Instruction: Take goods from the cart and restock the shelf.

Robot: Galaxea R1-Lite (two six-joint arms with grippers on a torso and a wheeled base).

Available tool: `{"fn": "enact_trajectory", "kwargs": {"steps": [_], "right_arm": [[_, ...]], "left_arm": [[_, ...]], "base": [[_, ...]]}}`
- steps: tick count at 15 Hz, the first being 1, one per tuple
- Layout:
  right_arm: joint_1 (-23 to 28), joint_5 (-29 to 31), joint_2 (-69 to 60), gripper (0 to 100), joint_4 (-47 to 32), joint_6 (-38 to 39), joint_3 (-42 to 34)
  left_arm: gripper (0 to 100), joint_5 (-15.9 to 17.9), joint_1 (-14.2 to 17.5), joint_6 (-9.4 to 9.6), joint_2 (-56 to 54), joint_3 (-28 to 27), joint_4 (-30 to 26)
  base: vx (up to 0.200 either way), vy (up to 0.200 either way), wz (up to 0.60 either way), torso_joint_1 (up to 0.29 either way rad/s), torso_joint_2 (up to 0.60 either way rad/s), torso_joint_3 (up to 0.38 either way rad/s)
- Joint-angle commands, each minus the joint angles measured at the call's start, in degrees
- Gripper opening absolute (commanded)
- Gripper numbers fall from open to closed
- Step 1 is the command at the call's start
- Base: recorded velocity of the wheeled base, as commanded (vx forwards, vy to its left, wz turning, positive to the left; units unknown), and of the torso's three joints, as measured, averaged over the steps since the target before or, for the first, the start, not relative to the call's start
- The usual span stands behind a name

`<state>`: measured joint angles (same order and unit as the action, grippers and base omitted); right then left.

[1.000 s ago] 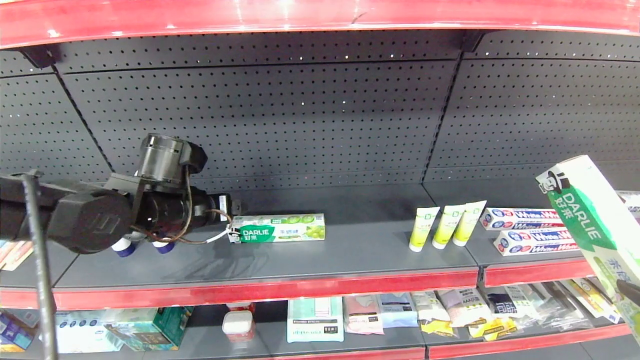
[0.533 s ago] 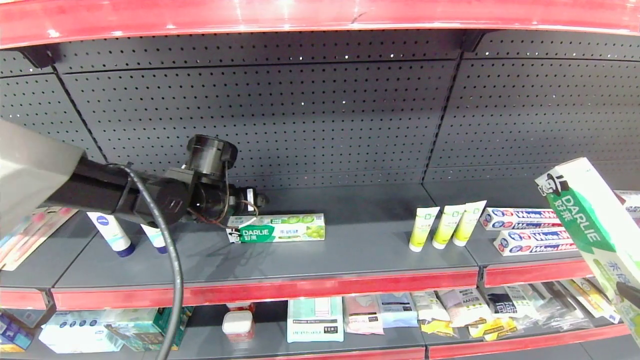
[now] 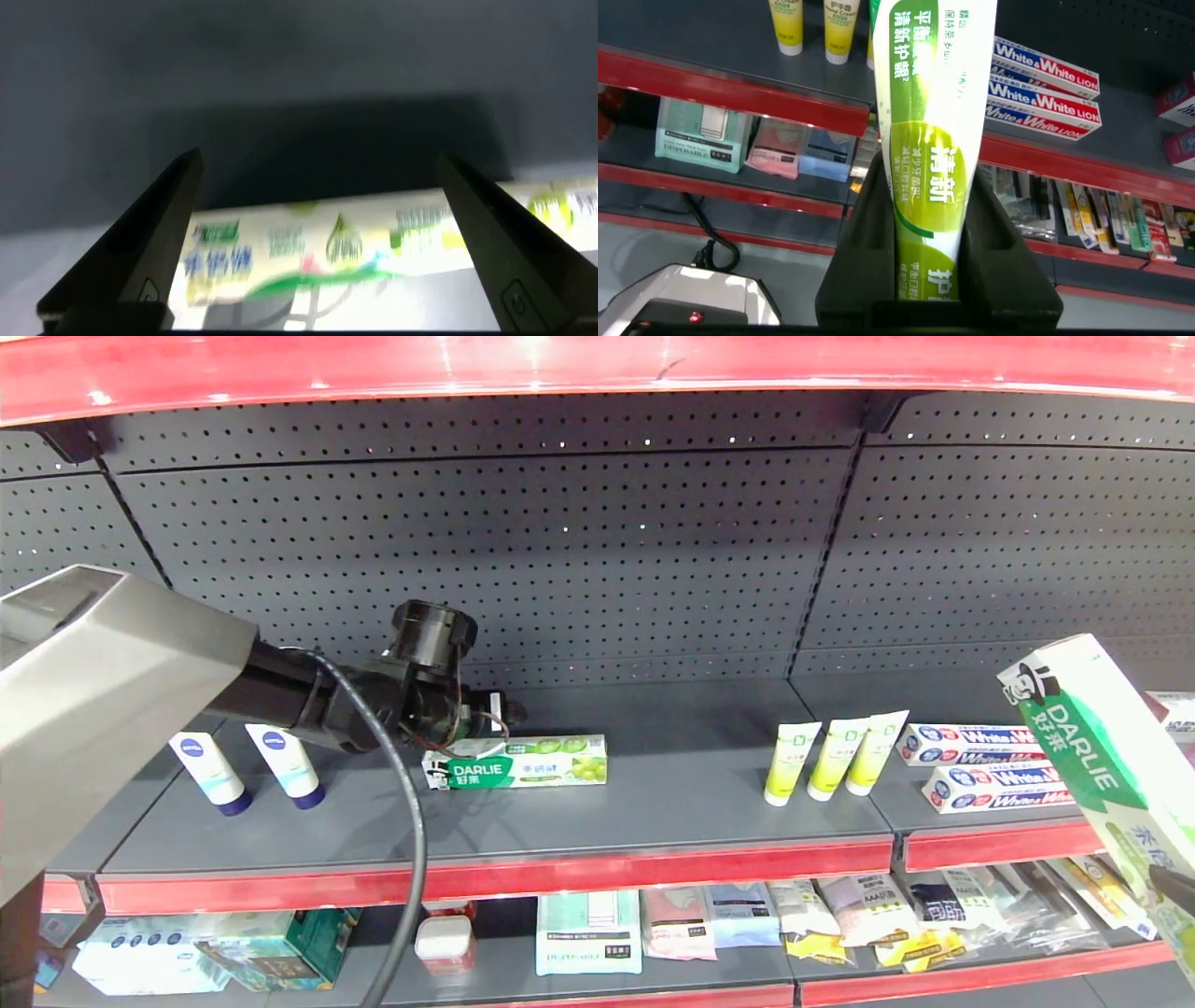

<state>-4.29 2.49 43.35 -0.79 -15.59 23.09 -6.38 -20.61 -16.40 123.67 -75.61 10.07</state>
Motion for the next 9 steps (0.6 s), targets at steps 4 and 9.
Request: {"fn": "enact_trajectory", "kwargs": {"steps": [4, 9], "right_arm": [[-0.02, -0.03, -0.20, 0, 0.00, 0.04, -0.59], [-0.02, -0.03, -0.37, 0, 0.00, 0.04, -0.85]], "left_arm": [[100, 2.86, -0.92, 0.22, 2.45, -3.93, -3.48], [100, 2.86, -1.27, 0.22, 4.21, -5.60, -4.44]], "base": [[0.000, 0.000, 0.00, 0.000, 0.00, 0.000], [0.000, 0.000, 0.00, 0.000, 0.00, 0.000]]}}
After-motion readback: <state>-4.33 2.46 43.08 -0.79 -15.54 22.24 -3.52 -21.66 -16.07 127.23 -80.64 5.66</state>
